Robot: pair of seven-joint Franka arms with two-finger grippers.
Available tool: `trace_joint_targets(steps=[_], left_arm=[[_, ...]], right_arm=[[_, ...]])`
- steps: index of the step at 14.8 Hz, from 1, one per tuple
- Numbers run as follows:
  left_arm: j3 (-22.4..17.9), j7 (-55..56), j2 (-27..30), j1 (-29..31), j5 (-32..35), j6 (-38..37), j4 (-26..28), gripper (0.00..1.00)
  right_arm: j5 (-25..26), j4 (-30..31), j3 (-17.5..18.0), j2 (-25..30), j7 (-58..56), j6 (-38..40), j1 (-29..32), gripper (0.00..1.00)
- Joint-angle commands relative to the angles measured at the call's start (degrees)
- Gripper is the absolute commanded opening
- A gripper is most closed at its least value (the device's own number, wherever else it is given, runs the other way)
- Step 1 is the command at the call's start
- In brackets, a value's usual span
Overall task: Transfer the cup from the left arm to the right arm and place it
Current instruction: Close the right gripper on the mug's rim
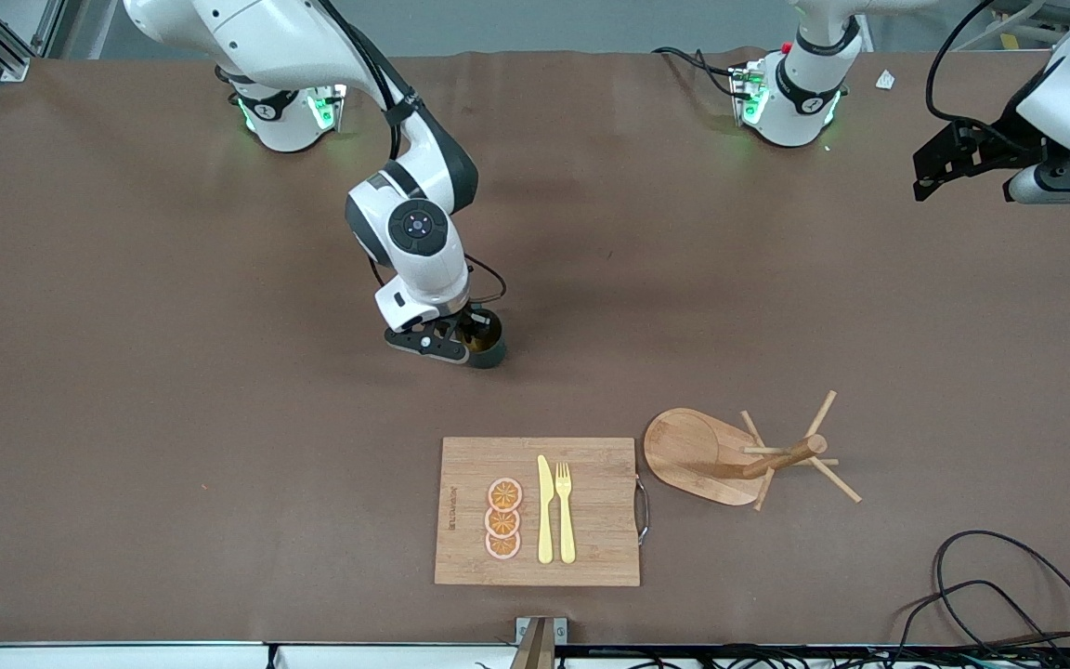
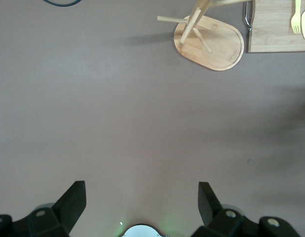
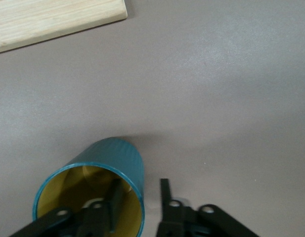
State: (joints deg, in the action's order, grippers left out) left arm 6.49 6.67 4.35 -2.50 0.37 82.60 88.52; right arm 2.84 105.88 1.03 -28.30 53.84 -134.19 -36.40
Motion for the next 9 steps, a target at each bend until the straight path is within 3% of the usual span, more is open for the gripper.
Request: trace_joint_targets(steps=[1, 3, 9], left_arm=[[0.2, -1.5, 0.8, 0.7, -0.3, 0.0, -0.2, 1.00], [0.2, -1.5, 0.6, 0.8, -0.3, 0.1, -0.2, 1.00], [0.2, -1.4, 0.2, 0.9, -0.3, 0.2, -0.3, 1.00]], right_arm=[[1.5, -0.3, -0.4, -0.7, 1.8, -0.4, -0.9, 0.11], [1.5, -0.4, -0.4, -0.7, 2.7, -0.5, -1.0, 0.05], [1.6, -0.5, -0.4, -0.7, 2.8, -1.2, -0.2, 0.00]])
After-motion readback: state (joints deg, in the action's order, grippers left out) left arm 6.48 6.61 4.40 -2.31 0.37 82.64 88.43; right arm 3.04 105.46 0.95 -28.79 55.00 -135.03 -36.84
